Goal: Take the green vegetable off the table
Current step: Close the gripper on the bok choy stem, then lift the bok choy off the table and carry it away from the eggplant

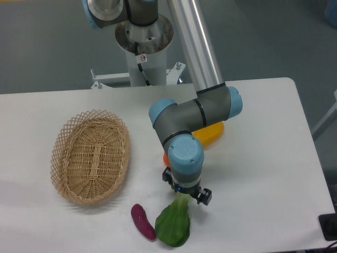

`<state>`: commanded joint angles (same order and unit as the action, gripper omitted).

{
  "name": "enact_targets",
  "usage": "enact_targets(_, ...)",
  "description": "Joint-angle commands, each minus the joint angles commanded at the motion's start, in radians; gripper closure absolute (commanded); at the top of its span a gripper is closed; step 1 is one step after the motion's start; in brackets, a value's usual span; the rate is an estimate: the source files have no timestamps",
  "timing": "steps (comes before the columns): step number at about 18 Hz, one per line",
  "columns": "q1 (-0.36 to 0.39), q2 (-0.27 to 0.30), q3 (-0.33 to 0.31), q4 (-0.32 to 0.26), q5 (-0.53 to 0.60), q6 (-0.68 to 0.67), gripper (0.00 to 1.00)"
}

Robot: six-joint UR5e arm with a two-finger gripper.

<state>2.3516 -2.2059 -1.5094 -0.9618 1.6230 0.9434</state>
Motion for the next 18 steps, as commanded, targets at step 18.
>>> enact_targets(18,0.038,0.066,0.005,-0.038,-0.018,0.017,0.75)
